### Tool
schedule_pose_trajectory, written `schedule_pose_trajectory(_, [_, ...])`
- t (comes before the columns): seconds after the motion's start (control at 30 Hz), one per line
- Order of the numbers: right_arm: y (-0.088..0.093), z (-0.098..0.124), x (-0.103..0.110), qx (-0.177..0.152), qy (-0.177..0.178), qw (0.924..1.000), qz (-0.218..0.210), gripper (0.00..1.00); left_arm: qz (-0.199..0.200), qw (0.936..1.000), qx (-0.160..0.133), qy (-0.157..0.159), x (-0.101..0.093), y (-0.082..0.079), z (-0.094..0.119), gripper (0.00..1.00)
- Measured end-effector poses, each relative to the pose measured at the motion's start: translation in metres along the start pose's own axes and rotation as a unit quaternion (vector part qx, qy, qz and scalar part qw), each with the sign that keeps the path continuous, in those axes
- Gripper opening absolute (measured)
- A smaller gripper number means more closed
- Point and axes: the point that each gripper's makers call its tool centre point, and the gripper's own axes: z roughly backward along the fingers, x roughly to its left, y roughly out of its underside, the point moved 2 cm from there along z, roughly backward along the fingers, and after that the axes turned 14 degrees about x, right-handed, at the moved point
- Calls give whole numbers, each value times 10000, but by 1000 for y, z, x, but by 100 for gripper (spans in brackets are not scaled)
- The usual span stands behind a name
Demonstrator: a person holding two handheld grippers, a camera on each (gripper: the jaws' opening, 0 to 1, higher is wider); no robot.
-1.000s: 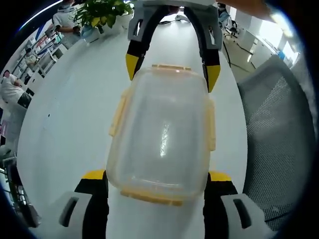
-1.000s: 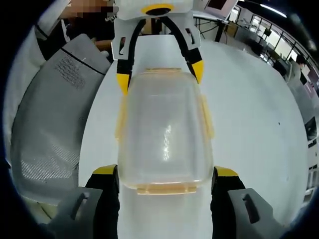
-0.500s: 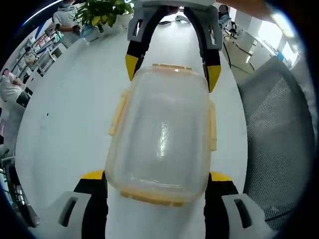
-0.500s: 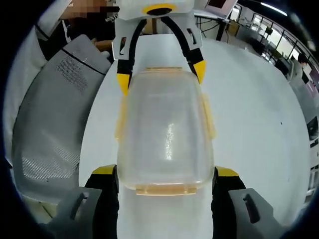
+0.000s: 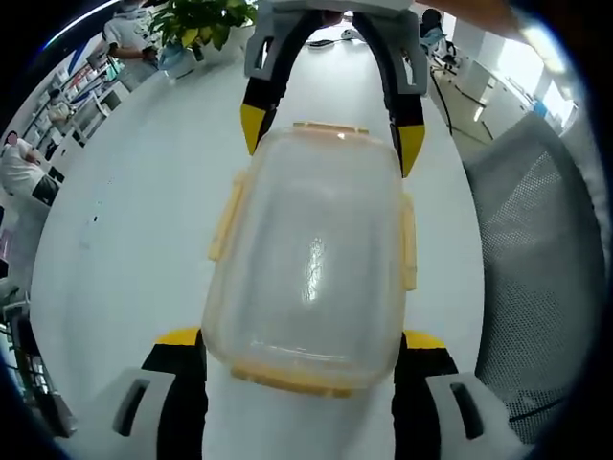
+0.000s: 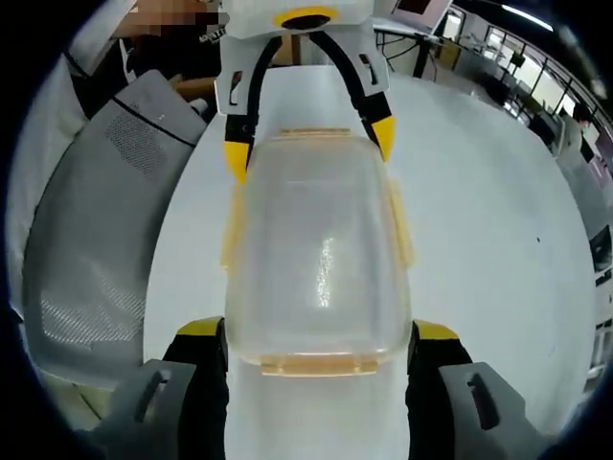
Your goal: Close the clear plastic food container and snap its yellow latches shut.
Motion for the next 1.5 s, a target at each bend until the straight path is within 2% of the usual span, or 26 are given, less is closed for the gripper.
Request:
schedule_pose_trajectory(0.4, [-2, 0, -19, 11, -1, 10000, 7, 73, 17, 10000, -16, -12, 16, -1, -1, 78])
schedule_pose_trajectory(1.37, [-6, 4, -83, -12, 15, 10000, -47, 73, 6, 10000, -21, -83, 79, -11, -4, 78])
schedule_pose_trajectory(1.5, [-6, 5, -87, -15, 13, 10000, -57, 73, 3, 9999, -16, -106, 85, -13, -6, 79])
